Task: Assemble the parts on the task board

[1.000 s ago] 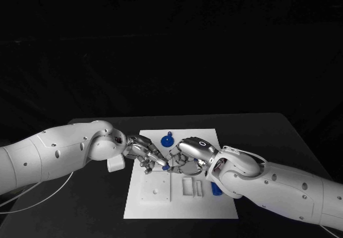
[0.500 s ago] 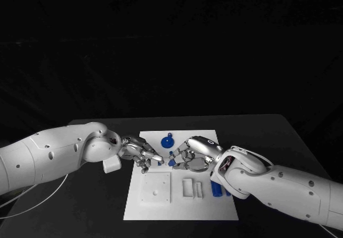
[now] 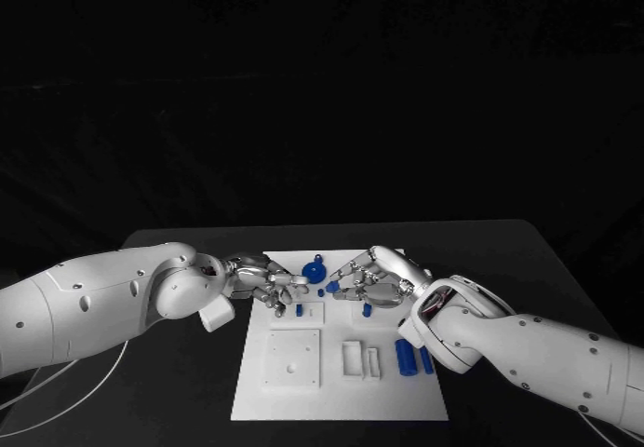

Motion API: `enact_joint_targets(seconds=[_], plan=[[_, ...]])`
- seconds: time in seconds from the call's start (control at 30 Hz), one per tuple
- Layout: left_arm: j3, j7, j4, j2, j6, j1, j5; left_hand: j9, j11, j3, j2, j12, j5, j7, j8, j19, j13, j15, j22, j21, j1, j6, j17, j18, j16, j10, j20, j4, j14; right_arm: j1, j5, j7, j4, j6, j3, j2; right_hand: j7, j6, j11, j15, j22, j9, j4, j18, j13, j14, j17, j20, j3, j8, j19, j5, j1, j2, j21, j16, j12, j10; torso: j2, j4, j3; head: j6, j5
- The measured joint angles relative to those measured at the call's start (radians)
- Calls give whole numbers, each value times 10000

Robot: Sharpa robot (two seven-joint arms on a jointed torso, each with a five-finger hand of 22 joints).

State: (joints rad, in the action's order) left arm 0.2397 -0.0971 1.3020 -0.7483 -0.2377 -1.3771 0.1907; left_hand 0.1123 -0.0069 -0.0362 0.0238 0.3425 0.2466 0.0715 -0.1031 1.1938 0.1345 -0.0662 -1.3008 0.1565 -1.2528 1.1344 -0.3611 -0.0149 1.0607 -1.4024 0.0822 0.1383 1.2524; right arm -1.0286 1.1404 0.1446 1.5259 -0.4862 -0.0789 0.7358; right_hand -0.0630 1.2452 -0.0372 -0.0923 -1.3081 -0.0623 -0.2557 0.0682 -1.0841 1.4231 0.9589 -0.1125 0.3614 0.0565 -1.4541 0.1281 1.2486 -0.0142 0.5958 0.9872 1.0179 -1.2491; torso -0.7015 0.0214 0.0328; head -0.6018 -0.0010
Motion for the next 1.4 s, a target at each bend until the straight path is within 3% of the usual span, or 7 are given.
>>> enact_joint_targets(seconds=[0.07,0.13,0.2,0.3,0.5,0.77,1.4], plan=[[10,214,137,-19,164,49,-35,444,0,-270,-325,35,657,27,-515,19,18,0,-68,-45,325,-486,-101,1,174,185,20,-186,0,30,-487,0,-1,-79,-45,3,0,0,0,0,0,0,-12,-1,0,0,-8,0,-13,0,0,0,-12,13,0,0,0,0,0,-1,0,10,2],[13,399,247,-24,285,87,-41,1022,-23,-424,-615,363,946,-15,-1318,35,189,0,-73,-45,615,-995,-203,0,380,278,35,-327,0,56,-886,0,-3,-137,-93,2,0,1,0,0,1,0,-52,-1,-8,0,-8,0,-52,0,0,39,-51,52,0,0,0,0,0,-1,-3,18,2],[17,607,355,-25,408,119,-38,2081,-56,-537,-868,934,1297,-83,-2628,70,476,-36,-73,-44,868,-1752,-294,0,647,531,70,-284,-36,79,-1328,-2,-18,-193,-140,-3,0,1,1,0,1,0,-52,-1,-14,0,-8,0,-53,0,0,75,-64,65,-59,0,0,0,0,-1,-2,29,-2],[18,875,462,-24,590,143,-4,3318,-129,-455,-964,1709,1576,-220,-3966,71,814,-88,-73,158,964,-2498,-374,0,1053,811,71,-149,-127,98,-1913,-24,-44,-250,-184,-15,0,1,1,0,1,0,-53,-1,-14,0,-10,0,-53,0,0,119,-77,79,-61,0,0,1,0,-2,0,49,-10],[18,1304,580,-15,958,173,135,4639,-210,-183,-978,2766,2097,-315,-5470,107,1198,-126,-72,667,978,-3445,-444,1,1705,1227,107,136,-165,116,-2794,-104,-45,-276,-210,-52,0,1,2,0,2,0,-96,0,-32,0,-19,0,-96,0,0,157,-99,104,-104,0,0,1,-1,-12,12,72,-23],[18,1617,674,26,1210,206,315,4752,-233,-105,-978,3957,1913,-325,-5935,-84,1482,-157,-71,2255,978,-3719,-595,1,2644,1592,214,293,-312,121,-3309,-194,31,-255,-218,-107,0,1,2,0,2,0,-119,-1,-33,0,-29,0,-120,0,-1,196,-72,131,-104,-47,0,2,-3,-12,25,92,-88],[15,1787,698,148,1309,236,554,4394,-163,-244,-901,4070,1818,-253,-5815,-364,1309,-122,-68,2788,1142,-3790,-434,-1,2707,1664,144,530,-414,162,-3860,-304,226,-196,-221,-208,0,1,19,-35,4,0,-175,-1,-53,-38,-28,1,-177,0,-1,232,-40,159,-153,-46,0,18,-6,-6,19,134,-112]])
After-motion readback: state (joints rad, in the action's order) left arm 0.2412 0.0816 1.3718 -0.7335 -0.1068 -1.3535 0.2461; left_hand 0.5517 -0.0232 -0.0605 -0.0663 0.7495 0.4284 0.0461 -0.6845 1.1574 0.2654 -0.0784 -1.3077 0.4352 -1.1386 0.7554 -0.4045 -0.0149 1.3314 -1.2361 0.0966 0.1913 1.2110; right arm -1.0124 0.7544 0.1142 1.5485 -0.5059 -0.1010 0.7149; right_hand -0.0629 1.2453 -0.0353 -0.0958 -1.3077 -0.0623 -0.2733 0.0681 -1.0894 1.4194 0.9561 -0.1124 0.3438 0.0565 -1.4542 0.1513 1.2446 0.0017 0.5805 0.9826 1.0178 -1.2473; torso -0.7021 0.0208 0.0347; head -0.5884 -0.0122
